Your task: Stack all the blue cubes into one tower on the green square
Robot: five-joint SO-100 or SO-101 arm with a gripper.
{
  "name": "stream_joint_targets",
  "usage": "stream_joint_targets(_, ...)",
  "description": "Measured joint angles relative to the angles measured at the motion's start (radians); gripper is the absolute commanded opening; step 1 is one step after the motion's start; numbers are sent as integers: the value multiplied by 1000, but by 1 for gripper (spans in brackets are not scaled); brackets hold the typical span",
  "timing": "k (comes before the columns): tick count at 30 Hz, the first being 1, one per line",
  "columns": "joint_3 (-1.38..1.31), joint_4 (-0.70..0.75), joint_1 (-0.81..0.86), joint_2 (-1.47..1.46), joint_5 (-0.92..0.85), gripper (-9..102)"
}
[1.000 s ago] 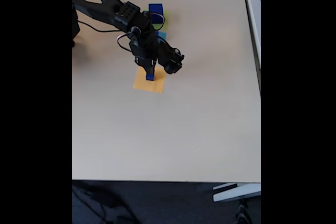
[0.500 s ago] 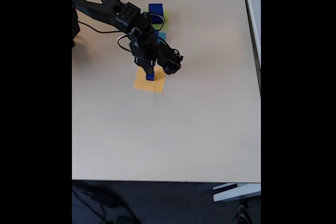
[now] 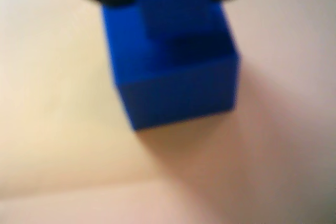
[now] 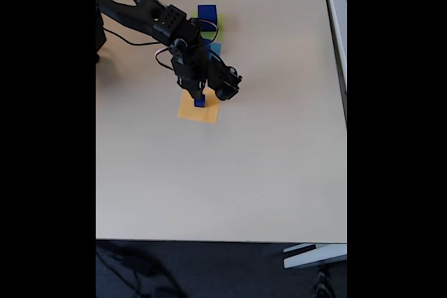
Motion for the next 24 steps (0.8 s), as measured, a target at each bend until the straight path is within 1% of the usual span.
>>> stream_joint_targets(16, 28, -17, 0, 2, 20, 4)
stream_joint_targets(24, 49, -31, -2, 2, 25, 10)
